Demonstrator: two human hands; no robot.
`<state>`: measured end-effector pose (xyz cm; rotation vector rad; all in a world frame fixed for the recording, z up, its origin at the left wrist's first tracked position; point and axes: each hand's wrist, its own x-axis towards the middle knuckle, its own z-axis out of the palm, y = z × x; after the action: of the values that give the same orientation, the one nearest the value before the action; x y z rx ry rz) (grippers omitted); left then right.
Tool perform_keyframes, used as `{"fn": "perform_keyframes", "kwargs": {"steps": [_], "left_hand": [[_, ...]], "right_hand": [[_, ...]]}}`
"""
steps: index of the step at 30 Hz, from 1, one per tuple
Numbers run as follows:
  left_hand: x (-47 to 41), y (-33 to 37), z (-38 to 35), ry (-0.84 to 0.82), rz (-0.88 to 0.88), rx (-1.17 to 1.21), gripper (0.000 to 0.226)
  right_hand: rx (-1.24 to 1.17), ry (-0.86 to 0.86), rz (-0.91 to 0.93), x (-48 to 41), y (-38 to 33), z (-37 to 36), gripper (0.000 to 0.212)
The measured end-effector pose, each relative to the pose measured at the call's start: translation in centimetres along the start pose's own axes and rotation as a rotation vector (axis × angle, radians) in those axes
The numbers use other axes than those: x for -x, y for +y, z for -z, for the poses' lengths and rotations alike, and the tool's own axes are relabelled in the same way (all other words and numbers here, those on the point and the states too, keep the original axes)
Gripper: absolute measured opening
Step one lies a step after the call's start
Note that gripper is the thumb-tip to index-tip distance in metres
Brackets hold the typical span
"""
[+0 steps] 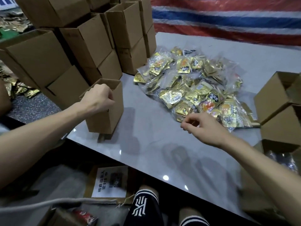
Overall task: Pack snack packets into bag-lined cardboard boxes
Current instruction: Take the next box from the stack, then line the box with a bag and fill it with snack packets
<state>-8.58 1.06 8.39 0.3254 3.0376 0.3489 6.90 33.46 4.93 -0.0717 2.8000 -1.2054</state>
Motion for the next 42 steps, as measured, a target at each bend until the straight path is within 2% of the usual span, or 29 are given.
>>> {"fn": "perform_keyframes", "kwargs": {"steps": [8, 16, 19, 24, 30, 33, 36, 40, 42], "left_hand": [[2.1, 6.8, -0.2, -0.173, -0.219, 0.048, 0.011], [4.8, 11.9, -1.3, -0.338, -0.544, 0.041, 0.017], [5.6, 13.1, -2.0, -0.376, -0.648, 0.002, 0.028], [6.5, 14.1, -2.8, -0.473, -0.846, -0.069, 0.032], [6.5, 14.2, -3.9, -0.552, -0.983, 0.036, 0.033], [6.3, 14.2, -4.7, -0.527, -1.072, 0.084, 0.033], [5.9, 13.9, -5.9, -0.436, -1.103, 0.031, 0.03], [5.8, 13.3, -7.4, -0.305, -1.025, 0.166, 0.025], [6.2, 12.7, -8.3, -0.184, -1.018, 0.221, 0.039]], "right_hand": [[-0.014, 0.018, -0.016, 1.0, 0.6, 0.3, 0.017], [0.028, 0.057, -0.067, 2.5, 2.0, 1.0, 0.017], [0.055, 0.087, -0.092, 3.1, 2.5, 1.1, 0.017], [0.088, 0.194, -0.158, 3.9, 3.4, 1.3, 0.016], [0.251, 0.26, -0.162, 5.0, 3.0, 1.7, 0.012], [0.318, 0.25, -0.125, 5.4, 2.8, 1.9, 0.011], [0.395, 0.226, -0.115, 5.9, 2.9, 1.7, 0.015], [0.514, 0.118, -0.149, 6.5, 3.5, 0.9, 0.027], [0.511, 0.132, -0.182, 6.8, 3.8, 0.5, 0.029]]}}
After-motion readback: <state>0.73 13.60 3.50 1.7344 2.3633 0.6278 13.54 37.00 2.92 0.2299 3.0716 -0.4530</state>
